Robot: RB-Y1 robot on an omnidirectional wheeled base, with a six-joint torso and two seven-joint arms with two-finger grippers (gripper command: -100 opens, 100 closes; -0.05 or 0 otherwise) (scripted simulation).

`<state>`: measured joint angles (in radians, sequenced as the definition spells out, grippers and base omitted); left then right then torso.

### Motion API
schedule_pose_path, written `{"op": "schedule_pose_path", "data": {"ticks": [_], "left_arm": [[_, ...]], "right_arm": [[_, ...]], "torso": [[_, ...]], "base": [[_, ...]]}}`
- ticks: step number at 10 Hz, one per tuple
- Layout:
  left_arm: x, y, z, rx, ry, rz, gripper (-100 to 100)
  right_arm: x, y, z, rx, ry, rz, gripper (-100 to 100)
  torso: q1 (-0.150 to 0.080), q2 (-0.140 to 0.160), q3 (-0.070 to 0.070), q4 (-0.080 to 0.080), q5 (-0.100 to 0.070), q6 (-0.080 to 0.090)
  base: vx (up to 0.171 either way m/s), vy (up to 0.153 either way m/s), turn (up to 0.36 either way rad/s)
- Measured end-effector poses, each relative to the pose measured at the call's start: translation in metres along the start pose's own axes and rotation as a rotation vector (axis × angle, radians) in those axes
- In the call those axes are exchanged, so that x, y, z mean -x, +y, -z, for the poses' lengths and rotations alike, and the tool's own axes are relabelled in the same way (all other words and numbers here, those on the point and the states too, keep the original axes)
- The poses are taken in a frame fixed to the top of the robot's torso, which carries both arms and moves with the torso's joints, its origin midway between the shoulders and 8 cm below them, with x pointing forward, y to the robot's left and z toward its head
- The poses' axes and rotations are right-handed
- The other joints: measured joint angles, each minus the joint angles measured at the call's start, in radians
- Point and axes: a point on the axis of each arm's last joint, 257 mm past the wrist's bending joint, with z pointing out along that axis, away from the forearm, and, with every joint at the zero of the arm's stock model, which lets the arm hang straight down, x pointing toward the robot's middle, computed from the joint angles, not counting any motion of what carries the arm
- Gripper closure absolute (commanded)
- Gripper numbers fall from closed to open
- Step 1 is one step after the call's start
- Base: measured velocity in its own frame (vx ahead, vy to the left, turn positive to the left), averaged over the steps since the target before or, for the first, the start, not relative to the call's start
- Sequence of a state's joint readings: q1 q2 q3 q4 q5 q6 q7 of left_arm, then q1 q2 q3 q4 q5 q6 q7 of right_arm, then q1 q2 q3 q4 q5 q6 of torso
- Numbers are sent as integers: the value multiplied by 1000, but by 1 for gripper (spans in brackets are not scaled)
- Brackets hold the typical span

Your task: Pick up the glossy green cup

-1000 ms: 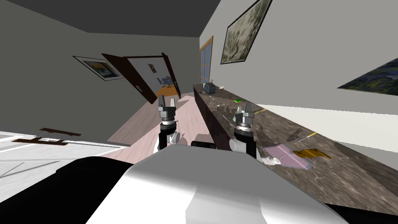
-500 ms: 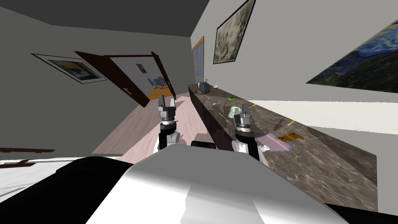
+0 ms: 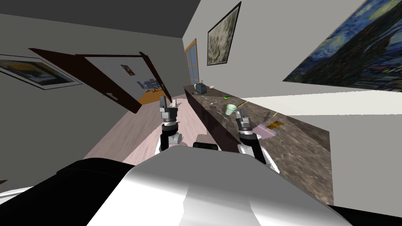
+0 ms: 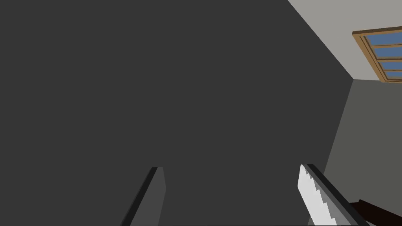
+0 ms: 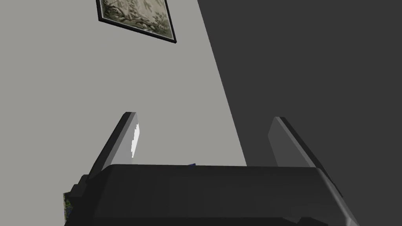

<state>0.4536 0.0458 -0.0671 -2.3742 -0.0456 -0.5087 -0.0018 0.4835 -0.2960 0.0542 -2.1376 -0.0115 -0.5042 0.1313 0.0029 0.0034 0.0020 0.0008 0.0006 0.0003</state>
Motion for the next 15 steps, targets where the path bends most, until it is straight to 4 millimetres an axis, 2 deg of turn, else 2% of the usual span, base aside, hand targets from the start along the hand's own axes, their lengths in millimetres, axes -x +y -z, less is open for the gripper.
{"op": "schedule_pose_path", "data": {"ticks": [7, 14, 15], "left_arm": [[0, 0, 0, 0, 0, 0, 0], [0, 0, 0, 0, 0, 0, 0], [0, 0, 0, 0, 0, 0, 0]], "right_arm": [[-10, -42, 27, -70, 181, 156, -100], [-2, -92, 66, -161, 377, 330, -100], [1, -104, 73, -182, 409, 361, -100]], "torso": [[1, -1, -1, 0, 0, 0], [1, -3, -1, 0, 0, -1], [2, -3, -2, -1, 0, -1]], "base": [[-34, 36, -116], [-23, 40, -91], [-16, 46, -41]]}}
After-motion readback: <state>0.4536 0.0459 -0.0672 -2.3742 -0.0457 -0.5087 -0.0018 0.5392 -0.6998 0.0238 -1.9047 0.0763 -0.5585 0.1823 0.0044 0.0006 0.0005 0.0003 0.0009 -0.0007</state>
